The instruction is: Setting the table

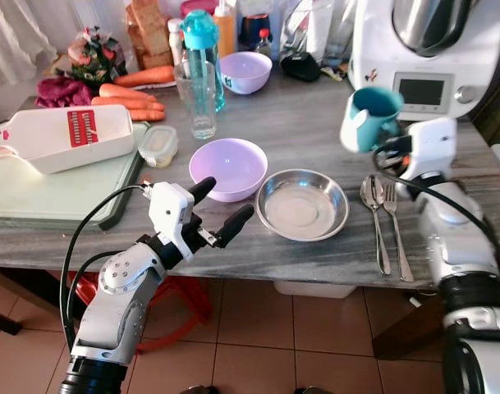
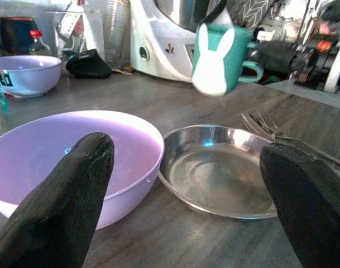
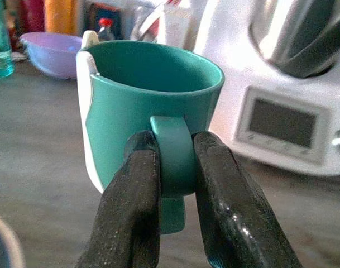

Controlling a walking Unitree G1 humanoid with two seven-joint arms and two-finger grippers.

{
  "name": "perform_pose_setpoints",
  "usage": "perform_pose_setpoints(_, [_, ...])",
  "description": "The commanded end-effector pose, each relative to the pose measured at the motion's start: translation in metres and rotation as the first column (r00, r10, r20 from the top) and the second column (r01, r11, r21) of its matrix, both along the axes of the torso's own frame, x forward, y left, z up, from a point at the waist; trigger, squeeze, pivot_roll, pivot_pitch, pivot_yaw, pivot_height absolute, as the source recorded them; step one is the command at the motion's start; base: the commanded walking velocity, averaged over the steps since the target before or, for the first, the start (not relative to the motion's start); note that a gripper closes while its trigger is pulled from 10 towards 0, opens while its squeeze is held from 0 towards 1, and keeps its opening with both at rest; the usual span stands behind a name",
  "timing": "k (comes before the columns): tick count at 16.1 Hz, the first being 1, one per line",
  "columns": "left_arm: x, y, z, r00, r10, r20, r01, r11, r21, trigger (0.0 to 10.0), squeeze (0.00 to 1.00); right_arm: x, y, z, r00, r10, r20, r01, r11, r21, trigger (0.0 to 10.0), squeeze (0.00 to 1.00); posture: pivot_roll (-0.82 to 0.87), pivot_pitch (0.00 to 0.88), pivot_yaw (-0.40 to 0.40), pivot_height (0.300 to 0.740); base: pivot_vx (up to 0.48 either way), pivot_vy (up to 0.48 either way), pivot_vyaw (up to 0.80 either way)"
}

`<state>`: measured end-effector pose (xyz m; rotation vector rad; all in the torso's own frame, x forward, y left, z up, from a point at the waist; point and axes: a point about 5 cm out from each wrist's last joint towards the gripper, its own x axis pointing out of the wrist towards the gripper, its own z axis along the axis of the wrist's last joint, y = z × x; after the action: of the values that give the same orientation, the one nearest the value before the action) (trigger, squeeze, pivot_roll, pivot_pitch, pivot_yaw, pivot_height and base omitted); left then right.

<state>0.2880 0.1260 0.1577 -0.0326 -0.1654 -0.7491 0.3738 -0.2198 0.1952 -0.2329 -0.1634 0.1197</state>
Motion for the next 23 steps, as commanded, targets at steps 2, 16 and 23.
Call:
perform_pose_setpoints(2, [0.002,0.002,0.003,1.0,-0.001,0.011,0.001,1.0,0.012,10.0,0.0,0.005,0.009,0.001,0.999,0.033,0.011,-0.034,0.999,0.035,10.0,0.0,0.02,0.154,0.03,0.74,0.0,0.0,0.0])
perform_pose_setpoints(16, [0.005,0.001,0.007,1.0,0.006,0.011,-0.006,1.0,0.009,10.0,0.0,0.005,0.028,-0.028,0.992,0.119,-0.036,-0.118,0.993,0.025,10.0,0.0,0.03,0.154,0.037,0.74,0.0,0.0,0.0])
perform_pose_setpoints(23, [0.004,0.0,0.007,1.0,0.009,0.008,-0.009,1.0,0.007,10.0,0.0,0.007,0.025,-0.03,0.994,0.099,-0.041,-0.099,0.995,0.004,10.0,1.0,0.03,0.162,0.037,0.74,0.0,0.0,0.0])
